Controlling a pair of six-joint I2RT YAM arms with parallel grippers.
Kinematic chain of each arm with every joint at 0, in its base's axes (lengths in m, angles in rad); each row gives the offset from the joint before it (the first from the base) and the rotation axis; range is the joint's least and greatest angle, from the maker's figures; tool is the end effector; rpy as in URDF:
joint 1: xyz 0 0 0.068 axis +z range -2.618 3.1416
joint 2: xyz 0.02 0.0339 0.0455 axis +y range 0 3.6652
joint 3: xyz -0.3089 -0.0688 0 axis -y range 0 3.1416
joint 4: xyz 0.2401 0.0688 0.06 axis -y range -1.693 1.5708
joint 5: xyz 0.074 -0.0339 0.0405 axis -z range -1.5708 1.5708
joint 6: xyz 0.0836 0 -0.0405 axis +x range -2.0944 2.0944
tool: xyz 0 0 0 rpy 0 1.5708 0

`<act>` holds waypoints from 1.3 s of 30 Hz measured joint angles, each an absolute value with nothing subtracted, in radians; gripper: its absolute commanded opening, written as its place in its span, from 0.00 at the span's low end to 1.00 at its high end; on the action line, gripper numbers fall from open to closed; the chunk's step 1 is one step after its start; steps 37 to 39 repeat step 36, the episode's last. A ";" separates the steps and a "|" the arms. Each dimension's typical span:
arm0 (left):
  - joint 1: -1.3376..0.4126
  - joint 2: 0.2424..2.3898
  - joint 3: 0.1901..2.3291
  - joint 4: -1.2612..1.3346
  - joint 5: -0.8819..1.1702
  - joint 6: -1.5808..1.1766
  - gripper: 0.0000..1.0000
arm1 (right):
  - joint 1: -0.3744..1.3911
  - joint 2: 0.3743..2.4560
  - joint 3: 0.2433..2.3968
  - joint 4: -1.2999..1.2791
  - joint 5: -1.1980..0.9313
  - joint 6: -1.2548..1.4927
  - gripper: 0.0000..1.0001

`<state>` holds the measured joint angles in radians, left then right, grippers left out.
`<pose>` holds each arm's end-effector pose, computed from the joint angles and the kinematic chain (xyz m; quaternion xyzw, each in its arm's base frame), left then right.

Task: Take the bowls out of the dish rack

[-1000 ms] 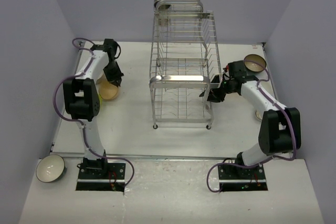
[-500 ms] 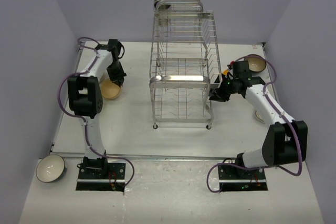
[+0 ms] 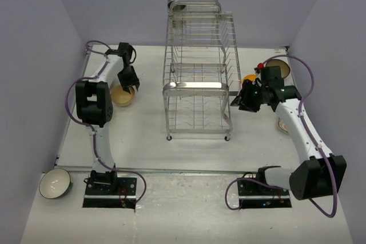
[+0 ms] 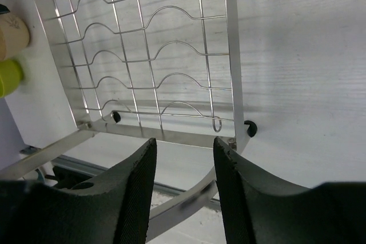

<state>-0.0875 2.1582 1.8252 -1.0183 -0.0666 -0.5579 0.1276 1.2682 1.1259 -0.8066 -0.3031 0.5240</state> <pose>0.4707 -0.0357 0.1952 -0.2351 0.9652 -0.0033 0.1143 0.2584 0.0583 0.3087 0.1400 0.9318 0.2330 0.2405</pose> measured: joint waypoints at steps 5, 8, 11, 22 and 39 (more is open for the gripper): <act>-0.087 2.160 1.825 -0.974 -0.033 -0.563 0.56 | 0.128 1.209 1.148 -0.868 -0.258 0.501 0.51; -0.087 2.160 1.829 -0.951 0.002 -0.570 0.83 | 0.128 1.177 1.148 -0.905 -0.225 0.492 0.76; -0.087 2.160 1.856 -0.945 0.041 -0.584 1.00 | 0.128 1.156 1.148 -0.943 -0.199 0.473 0.93; -0.089 2.028 1.940 -0.884 0.192 -0.644 1.00 | 0.128 0.985 1.148 -1.037 -0.121 0.440 0.99; -0.193 1.592 1.669 -0.786 0.323 -0.581 1.00 | 0.128 0.901 1.076 -1.066 -0.113 0.429 0.99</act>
